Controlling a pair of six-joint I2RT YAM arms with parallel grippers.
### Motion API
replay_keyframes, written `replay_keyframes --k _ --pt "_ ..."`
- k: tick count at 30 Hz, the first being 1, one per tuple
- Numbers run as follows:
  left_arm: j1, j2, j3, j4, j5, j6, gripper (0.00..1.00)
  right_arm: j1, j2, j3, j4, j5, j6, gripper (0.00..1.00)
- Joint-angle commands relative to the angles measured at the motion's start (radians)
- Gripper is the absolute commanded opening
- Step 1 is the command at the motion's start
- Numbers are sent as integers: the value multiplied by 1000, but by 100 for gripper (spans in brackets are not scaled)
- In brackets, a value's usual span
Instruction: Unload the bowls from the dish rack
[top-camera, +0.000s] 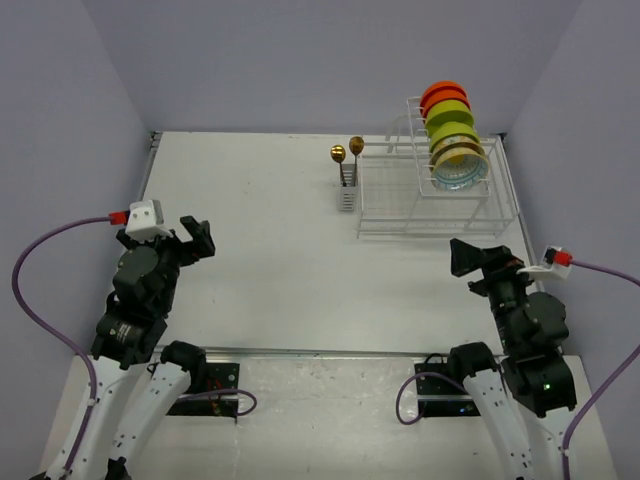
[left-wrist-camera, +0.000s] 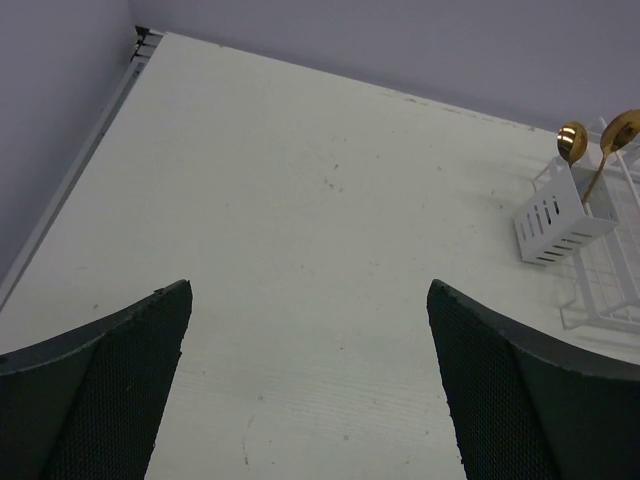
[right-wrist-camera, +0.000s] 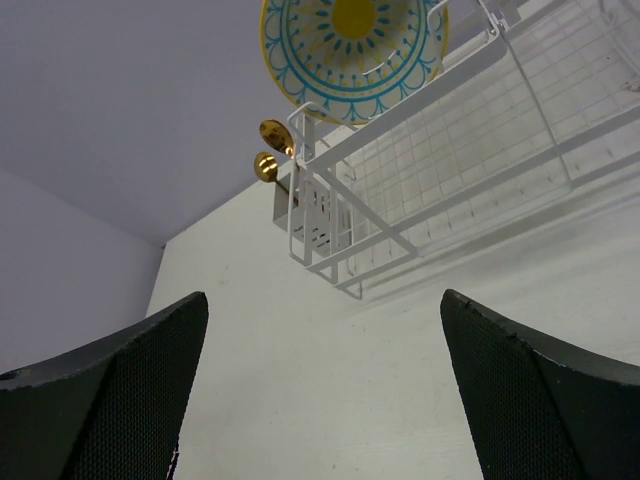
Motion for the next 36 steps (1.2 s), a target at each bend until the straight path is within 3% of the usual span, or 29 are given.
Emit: replay_keyframes --k 1,6,11,14,15,16,17,20,27,29,32,36 --pt "12 11 5 29 16 3 100 -3 -18 -1 35 51 23 99" --pt "24 38 9 30 19 3 100 -3 5 -43 197 -15 138 99" --pt "29 61 9 29 24 3 100 -3 194 34 239 -72 346 99" --pt "29 61 1 30 21 3 100 -6 254 60 297 -14 478 99" --pt "29 64 -1 33 22 3 100 -9 272 65 306 18 512 96" --pt "30 66 -1 30 25 5 100 -12 283 72 315 49 537 85" --pt "29 74 4 27 25 5 100 -18 296 81 320 107 580 82" --pt "27 75 1 29 30 3 100 -67 370 127 320 105 646 79" --pt "27 92 -1 30 55 3 100 -159 513 170 372 36 776 73" --pt "27 87 -2 29 53 3 100 -195 592 190 409 -65 810 72" --pt "27 77 -5 29 42 3 100 -267 672 197 517 -191 822 72" --pt "27 87 -8 35 61 5 100 -296 724 236 535 -184 784 72"
